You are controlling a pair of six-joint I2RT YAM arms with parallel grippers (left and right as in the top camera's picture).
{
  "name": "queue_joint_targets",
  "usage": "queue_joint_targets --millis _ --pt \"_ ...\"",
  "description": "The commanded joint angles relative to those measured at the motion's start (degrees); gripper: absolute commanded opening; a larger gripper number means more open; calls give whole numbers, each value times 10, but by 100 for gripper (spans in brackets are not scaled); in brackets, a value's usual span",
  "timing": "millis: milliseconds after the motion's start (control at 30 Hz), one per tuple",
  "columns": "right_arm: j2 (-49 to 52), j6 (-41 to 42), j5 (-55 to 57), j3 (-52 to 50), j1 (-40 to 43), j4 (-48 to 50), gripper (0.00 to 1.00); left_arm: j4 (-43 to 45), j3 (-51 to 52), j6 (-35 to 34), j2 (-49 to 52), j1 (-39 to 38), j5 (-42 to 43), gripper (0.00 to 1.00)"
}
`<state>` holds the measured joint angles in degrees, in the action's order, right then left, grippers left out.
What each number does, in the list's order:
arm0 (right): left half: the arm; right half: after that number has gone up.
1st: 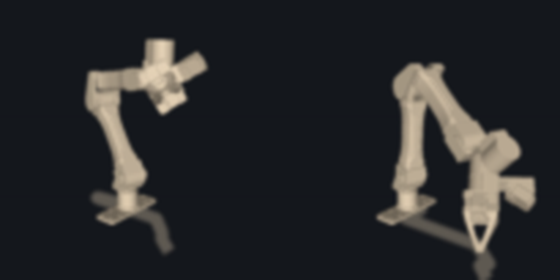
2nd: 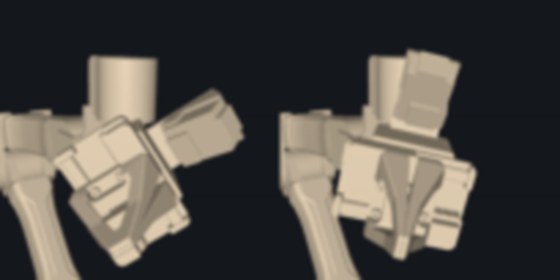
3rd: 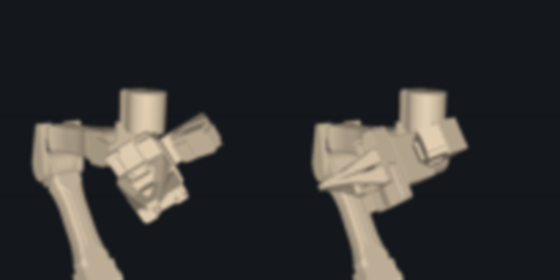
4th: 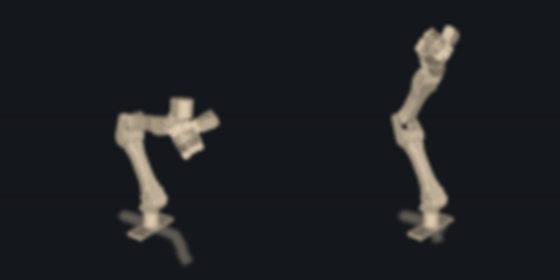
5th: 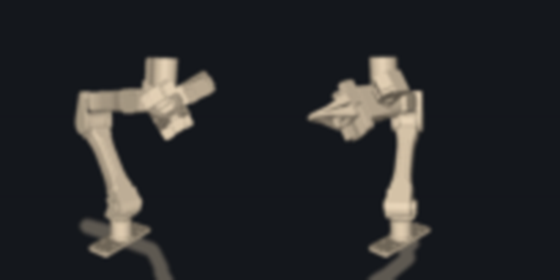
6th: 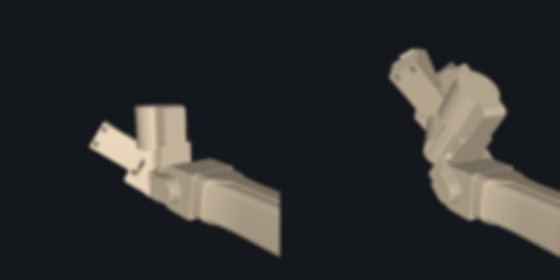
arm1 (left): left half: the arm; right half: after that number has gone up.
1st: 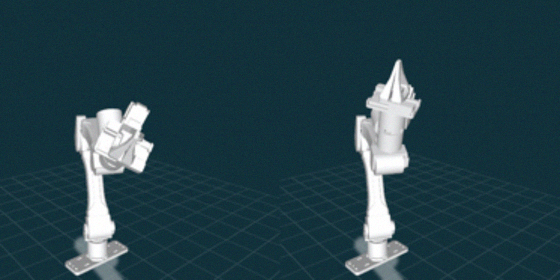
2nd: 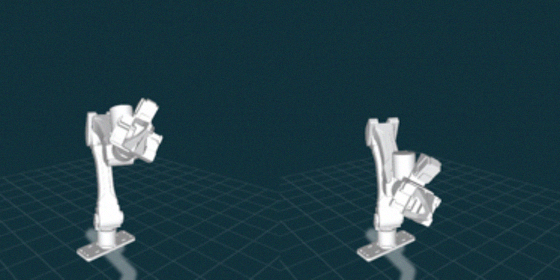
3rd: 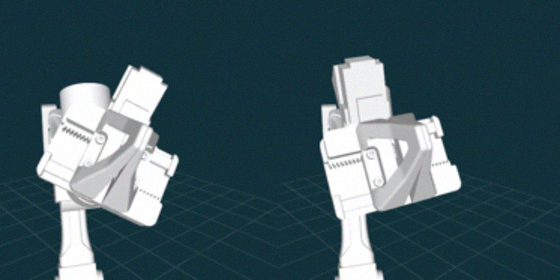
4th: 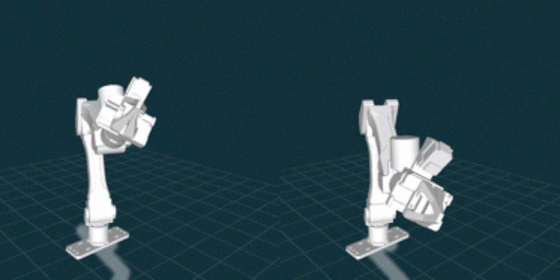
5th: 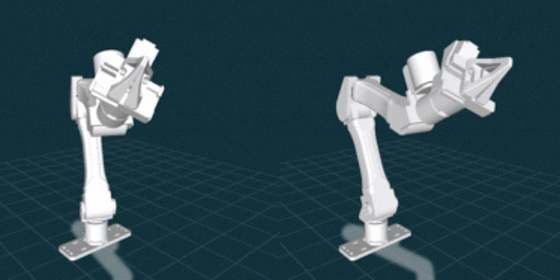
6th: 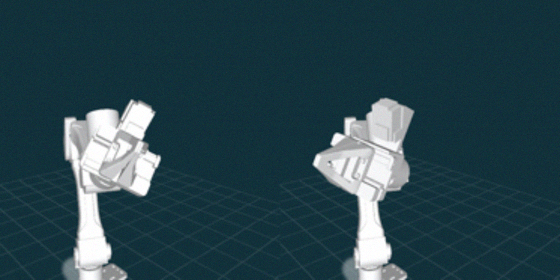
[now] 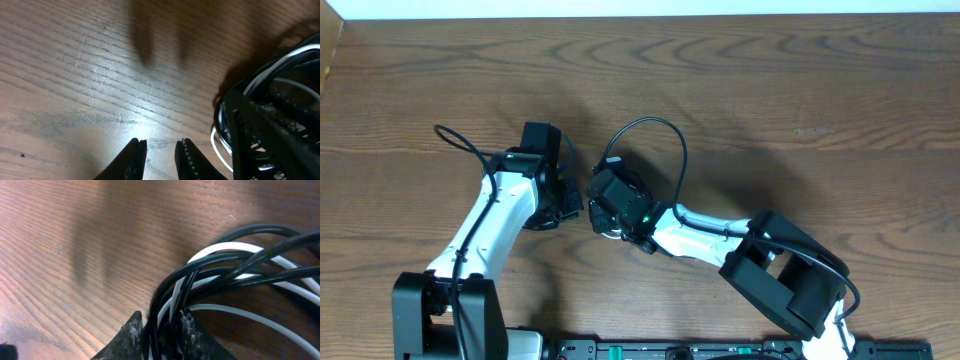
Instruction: Untangle cables
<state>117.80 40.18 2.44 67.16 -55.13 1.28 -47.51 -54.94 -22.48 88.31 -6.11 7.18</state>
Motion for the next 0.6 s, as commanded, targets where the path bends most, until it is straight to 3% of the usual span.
queue_joint_targets --millis 0,67,200,267,433,567 --pt "8 1 12 2 9 2 11 -1 4 -3 4 -1 -2 29" --pt "8 1 -3 2 11 6 7 -1 4 -3 4 -1 -2 29" --pt "8 1 -47 2 16 25 28 -1 4 7 4 -1 13 29" --pt "8 1 -58 2 21 31 33 3 4 33 4 -1 41 29" --pt "8 0 -54 2 34 14 33 16 4 114 4 -1 142 31" --pt "8 0 -27 2 37 9 30 16 4 134 4 -1 161 33"
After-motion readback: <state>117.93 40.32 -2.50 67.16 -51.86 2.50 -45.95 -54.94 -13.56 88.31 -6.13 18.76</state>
